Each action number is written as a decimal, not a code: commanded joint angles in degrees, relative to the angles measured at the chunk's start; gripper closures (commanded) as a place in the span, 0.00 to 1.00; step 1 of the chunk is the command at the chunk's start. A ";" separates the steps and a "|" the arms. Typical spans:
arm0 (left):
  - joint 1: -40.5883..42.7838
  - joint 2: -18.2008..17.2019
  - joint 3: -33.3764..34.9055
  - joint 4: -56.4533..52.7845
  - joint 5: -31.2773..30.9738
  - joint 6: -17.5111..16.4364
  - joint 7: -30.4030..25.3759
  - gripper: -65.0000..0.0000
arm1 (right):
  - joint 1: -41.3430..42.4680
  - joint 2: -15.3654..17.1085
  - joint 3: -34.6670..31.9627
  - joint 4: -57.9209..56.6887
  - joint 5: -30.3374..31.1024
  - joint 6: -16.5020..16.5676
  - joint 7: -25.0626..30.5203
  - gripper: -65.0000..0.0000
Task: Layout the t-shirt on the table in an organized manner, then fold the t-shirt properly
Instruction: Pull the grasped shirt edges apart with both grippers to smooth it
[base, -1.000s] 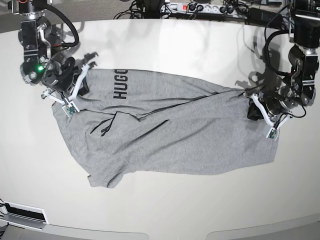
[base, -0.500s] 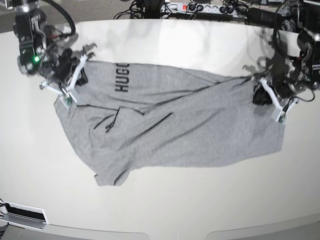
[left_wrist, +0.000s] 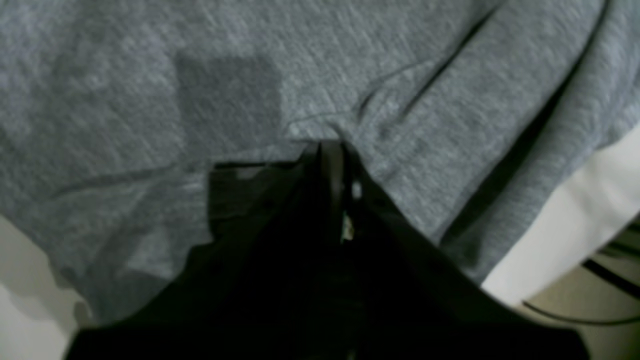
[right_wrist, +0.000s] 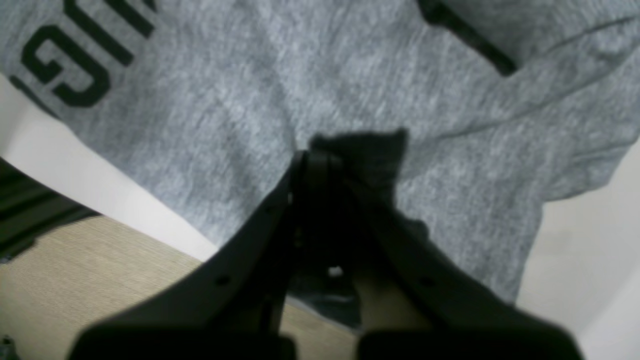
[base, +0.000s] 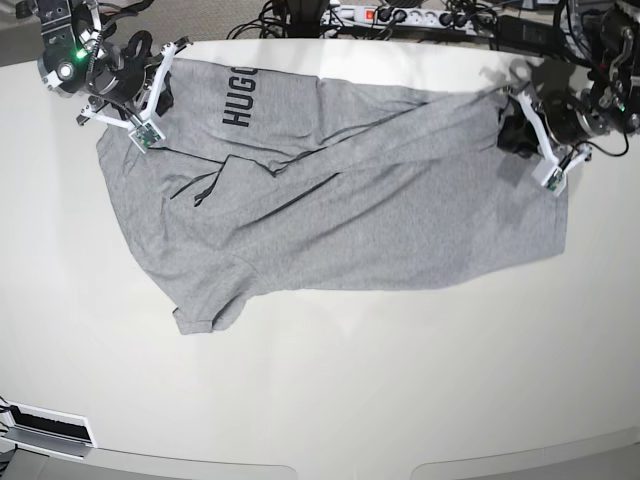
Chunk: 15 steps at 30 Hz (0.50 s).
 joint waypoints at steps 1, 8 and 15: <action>1.55 -0.87 0.17 0.02 2.49 -0.17 4.33 1.00 | -0.63 0.70 0.22 -0.02 -2.29 -1.01 -3.02 1.00; 2.19 -2.86 0.15 0.28 2.69 0.04 4.44 1.00 | -0.59 0.70 0.22 -0.02 -6.29 -4.92 -6.38 1.00; 2.23 -4.04 0.17 4.04 2.19 0.09 10.54 1.00 | -0.59 2.80 0.22 0.37 -5.70 -5.53 -7.34 1.00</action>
